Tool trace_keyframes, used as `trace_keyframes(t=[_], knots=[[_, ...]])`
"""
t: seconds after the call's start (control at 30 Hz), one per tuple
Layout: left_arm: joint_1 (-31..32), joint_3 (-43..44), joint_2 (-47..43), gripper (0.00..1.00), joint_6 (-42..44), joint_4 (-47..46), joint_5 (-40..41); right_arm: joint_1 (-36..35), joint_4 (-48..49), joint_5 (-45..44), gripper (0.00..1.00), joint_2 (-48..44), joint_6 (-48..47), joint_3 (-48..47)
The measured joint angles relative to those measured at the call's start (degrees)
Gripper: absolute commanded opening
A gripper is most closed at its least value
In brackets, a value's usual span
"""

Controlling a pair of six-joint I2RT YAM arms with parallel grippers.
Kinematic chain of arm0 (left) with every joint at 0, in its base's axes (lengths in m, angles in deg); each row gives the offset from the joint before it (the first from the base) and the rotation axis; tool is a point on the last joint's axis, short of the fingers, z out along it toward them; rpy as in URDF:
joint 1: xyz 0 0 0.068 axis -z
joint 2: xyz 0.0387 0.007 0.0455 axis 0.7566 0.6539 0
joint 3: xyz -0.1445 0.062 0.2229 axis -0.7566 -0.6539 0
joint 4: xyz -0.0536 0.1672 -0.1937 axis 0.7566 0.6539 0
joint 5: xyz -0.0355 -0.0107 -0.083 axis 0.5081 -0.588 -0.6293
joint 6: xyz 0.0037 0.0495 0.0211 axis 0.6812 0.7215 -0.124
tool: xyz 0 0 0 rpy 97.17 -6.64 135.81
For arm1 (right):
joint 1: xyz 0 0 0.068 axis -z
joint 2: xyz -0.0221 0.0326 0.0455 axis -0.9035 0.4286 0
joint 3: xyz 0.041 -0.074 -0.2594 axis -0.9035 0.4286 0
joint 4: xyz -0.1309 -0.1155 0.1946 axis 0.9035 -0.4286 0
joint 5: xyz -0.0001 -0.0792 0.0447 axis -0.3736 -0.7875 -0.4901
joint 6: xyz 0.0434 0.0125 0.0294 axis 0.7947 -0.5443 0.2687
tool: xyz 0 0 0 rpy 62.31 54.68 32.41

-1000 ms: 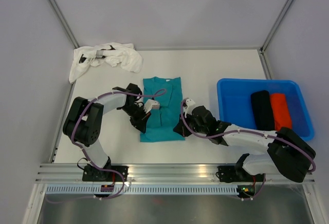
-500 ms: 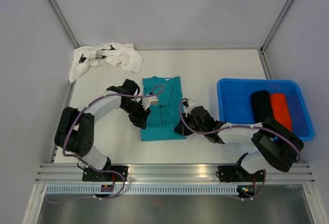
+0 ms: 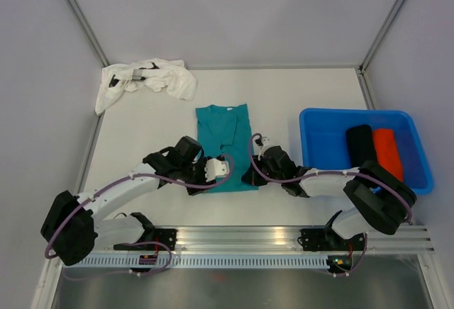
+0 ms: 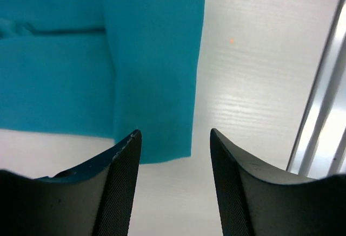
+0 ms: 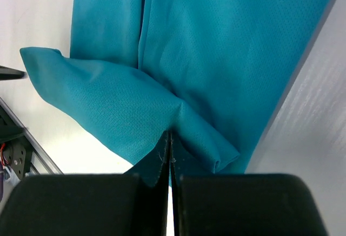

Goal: Roll the t-shirts
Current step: Roll the tshirt

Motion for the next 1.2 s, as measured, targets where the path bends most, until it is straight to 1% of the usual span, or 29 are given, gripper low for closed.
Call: trace_keyframes(t=[0.1, 0.2, 0.47, 0.63, 0.7, 0.73, 0.77, 0.83, 0.87, 0.9, 0.93, 1.03, 1.07, 1.17, 1.2], knots=[[1.7, -6.9, 0.0, 0.62, 0.3, -3.3, 4.5, 0.6, 0.0, -0.1, 0.00, 0.0, 0.7, 0.0], [2.4, -11.0, 0.0, 0.66, 1.1, -6.1, 7.5, 1.2, 0.7, 0.0, 0.00, 0.0, 1.8, 0.1], [4.2, -13.7, 0.3, 0.67, 3.5, -14.3, 10.0, 1.5, 2.1, 0.0, 0.01, 0.0, 3.0, 0.5], [4.3, -15.8, 1.4, 0.63, 5.5, -17.9, 10.8, 1.5, 2.3, 0.2, 0.02, 0.0, 2.8, 0.5], [4.3, -16.1, 1.7, 0.55, 6.3, -19.5, 11.0, 1.5, 2.3, 0.3, 0.03, 0.0, 2.8, 0.5], [4.3, -16.3, 2.0, 0.48, 6.6, -20.1, 11.2, 1.5, 2.3, 0.4, 0.03, 0.0, 2.7, 0.5], [4.3, -16.4, 2.3, 0.32, 7.1, -21.0, 11.5, 1.5, 2.3, 0.4, 0.03, 0.0, 2.6, 0.5], [4.3, -16.4, 3.1, 0.19, 8.2, -22.1, 11.9, 1.5, 2.3, 0.5, 0.03, 0.0, 2.4, 0.5], [4.2, -16.4, 3.5, 0.08, 8.6, -22.9, 12.3, 1.5, 2.3, 0.5, 0.04, 0.0, 2.3, 0.5], [4.2, -16.4, 3.6, 0.03, 8.8, -23.5, 12.5, 1.6, 2.3, 0.6, 0.04, 0.0, 2.2, 0.5], [4.3, -16.4, 3.6, 0.02, 9.1, -23.8, 12.5, 1.7, 2.3, 0.6, 0.05, -0.1, 2.0, 0.5], [4.3, -16.4, 3.6, 0.02, 9.2, -23.9, 12.5, 1.8, 2.2, 1.2, 0.12, -0.5, 1.0, 0.5], [4.3, -16.4, 3.5, 0.02, 9.2, -23.8, 12.5, 1.9, 2.1, 1.6, 0.18, -0.9, 0.3, 0.5], [4.2, -15.7, 3.3, 0.02, 9.2, -21.9, 11.9, 2.1, 0.7, 3.1, 0.27, -2.8, -3.1, 0.4], [4.1, -15.1, 3.3, 0.02, 9.1, -20.6, 11.2, 2.1, -0.3, 3.5, 0.29, -3.8, -4.8, 0.2]])
